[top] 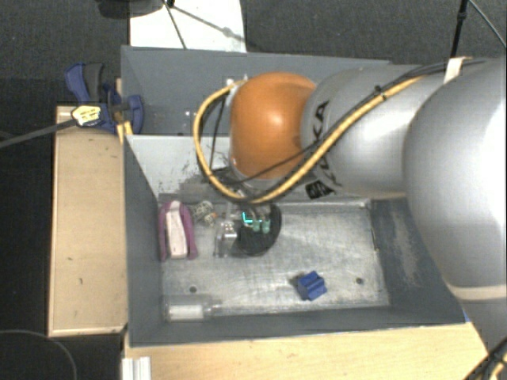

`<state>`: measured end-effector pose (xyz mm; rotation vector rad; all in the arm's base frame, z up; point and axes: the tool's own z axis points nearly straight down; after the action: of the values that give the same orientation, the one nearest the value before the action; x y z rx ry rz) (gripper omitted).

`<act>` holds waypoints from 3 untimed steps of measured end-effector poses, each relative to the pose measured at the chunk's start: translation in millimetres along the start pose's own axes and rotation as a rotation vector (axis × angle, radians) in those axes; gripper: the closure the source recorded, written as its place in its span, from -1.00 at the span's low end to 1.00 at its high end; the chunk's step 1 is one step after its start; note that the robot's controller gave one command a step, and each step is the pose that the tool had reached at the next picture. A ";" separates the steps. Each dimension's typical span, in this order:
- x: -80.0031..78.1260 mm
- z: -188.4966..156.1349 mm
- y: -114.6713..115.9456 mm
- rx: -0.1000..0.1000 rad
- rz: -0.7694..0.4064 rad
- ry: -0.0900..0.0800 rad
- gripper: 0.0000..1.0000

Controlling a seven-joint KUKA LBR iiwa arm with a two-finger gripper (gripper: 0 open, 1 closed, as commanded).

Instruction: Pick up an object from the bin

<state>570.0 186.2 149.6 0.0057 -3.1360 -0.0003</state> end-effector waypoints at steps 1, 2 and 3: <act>-14.4 81.0 -37.7 0.000 -0.157 -0.005 -1.00; 32.8 78.7 -69.0 0.000 -0.074 -0.007 -1.00; 60.1 79.2 -45.5 0.000 -0.579 -0.007 -1.00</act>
Offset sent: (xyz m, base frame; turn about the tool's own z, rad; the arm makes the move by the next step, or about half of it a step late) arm 0.0135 -0.0362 -0.0796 -0.1605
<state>509.6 140.5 70.7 0.9026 -3.0109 -0.0022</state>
